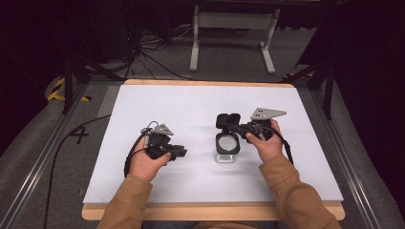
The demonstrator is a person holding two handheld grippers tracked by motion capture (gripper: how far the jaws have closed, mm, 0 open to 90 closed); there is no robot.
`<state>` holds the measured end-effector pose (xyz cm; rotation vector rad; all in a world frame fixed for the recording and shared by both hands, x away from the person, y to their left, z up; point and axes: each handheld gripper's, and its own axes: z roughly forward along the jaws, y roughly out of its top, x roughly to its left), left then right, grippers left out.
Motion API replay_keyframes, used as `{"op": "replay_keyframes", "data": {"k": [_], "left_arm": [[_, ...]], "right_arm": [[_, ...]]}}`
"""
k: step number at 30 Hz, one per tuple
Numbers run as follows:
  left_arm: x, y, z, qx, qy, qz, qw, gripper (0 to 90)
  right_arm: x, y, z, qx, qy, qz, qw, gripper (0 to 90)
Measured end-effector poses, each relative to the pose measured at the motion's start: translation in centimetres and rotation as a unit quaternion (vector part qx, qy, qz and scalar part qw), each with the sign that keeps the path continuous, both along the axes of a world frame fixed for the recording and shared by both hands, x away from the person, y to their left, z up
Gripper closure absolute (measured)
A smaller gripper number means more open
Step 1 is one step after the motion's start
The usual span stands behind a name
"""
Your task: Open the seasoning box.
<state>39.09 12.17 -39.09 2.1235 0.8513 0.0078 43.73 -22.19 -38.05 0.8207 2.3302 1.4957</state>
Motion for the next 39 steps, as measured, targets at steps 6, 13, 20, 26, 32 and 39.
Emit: {"op": "replay_keyframes", "data": {"k": [6,13,20,26,32,39], "left_arm": [[0.0,0.2,0.2,-0.004,-0.003,0.002,1.0000,75.6],[-0.2,0.8,0.9,-0.011,-0.010,0.009,0.9999,74.7],[-0.5,1.7,1.9,-0.017,-0.023,0.014,0.9995,72.9],[-0.4,2.6,2.3,-0.023,-0.027,0.025,0.9991,71.2],[0.0,3.2,2.4,-0.025,-0.028,0.035,0.9987,69.2],[0.8,3.5,2.4,-0.018,-0.034,0.042,0.9984,65.4]], "right_arm": [[-0.2,0.0,0.3,-0.002,-0.006,-0.002,1.0000,90.0],[-1.2,-0.4,1.5,0.006,-0.019,0.004,0.9998,89.2],[-2.6,-1.2,3.3,0.005,-0.035,0.005,0.9994,85.5],[-3.1,-2.5,4.0,0.002,-0.029,-0.012,0.9995,77.3],[-3.2,-4.3,4.2,-0.003,-0.015,-0.037,0.9992,68.3],[-3.0,-6.6,3.9,-0.031,0.007,-0.078,0.9965,59.2]]}}
